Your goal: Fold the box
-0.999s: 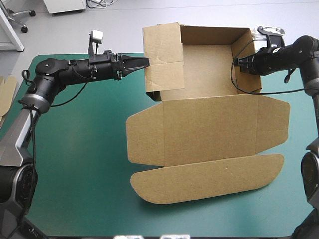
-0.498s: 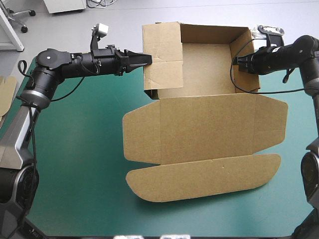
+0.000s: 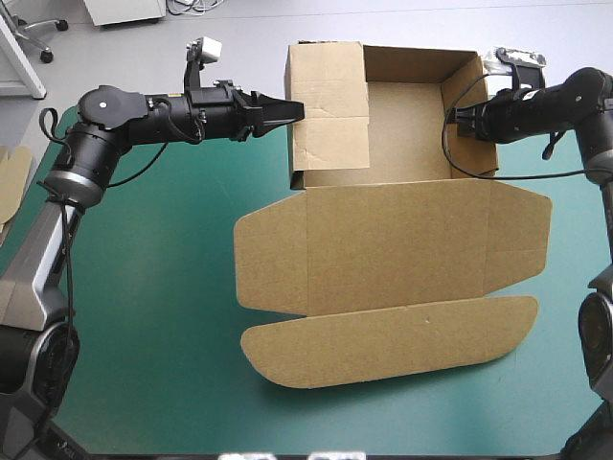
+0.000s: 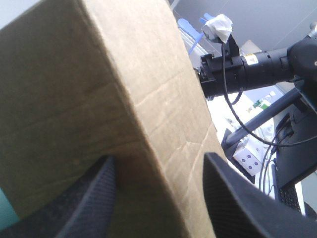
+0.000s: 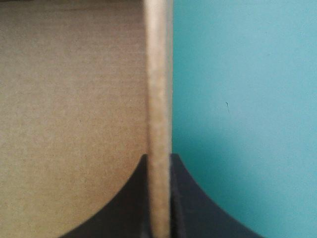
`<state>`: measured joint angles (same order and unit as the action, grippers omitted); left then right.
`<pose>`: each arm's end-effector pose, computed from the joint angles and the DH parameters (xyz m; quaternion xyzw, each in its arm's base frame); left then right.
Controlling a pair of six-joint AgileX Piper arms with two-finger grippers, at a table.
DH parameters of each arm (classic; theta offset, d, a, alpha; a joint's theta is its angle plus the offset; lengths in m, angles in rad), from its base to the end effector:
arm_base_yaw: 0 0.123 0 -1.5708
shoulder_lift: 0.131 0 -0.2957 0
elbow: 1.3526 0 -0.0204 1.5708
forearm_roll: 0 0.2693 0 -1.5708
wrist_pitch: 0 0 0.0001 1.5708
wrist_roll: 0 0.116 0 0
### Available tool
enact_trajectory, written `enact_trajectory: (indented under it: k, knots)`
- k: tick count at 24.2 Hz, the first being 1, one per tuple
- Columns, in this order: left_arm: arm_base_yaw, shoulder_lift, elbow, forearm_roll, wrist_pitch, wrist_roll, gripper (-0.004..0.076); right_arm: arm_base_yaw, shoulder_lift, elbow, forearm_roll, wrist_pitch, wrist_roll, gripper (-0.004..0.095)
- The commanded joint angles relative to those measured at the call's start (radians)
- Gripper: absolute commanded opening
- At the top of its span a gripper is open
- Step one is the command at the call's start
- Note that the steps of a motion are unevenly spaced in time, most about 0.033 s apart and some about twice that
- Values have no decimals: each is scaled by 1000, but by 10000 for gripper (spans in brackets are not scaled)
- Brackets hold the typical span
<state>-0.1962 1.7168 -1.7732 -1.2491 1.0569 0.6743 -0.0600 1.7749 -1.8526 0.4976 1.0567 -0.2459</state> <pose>0.3789 -0.1731 0.4427 0.2261 0.7416 -0.4964 0.3905 0.4324 0.0223 0.3883 -0.0422 0.9139 0.1905 0.3559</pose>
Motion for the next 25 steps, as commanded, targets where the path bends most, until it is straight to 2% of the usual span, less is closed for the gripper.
enact_trajectory:
  k: [1, 8, 14, 17, 20, 25]
  knots:
    - [-30, -48, -43, -46, -25, -14, 388, -1, -50, -26, 60, -43, 14, -32]
    - [-97, -48, -185, 351, -97, -201, 388, -1, -50, -28, 55, -12, 44, -29]
    - [-104, -32, -187, 467, -72, -253, 388, 41, -50, -28, -10, 12, 79, -20]
    - [-104, -30, -187, 493, -71, -276, 388, 107, -48, -28, -93, -38, 135, -20]
    - [-104, -28, -187, 495, -58, -286, 388, 127, -48, -28, -83, -86, 160, -18]
    - [-104, -24, -187, 550, -50, -313, 388, 166, -30, -30, -109, -87, 193, -18]
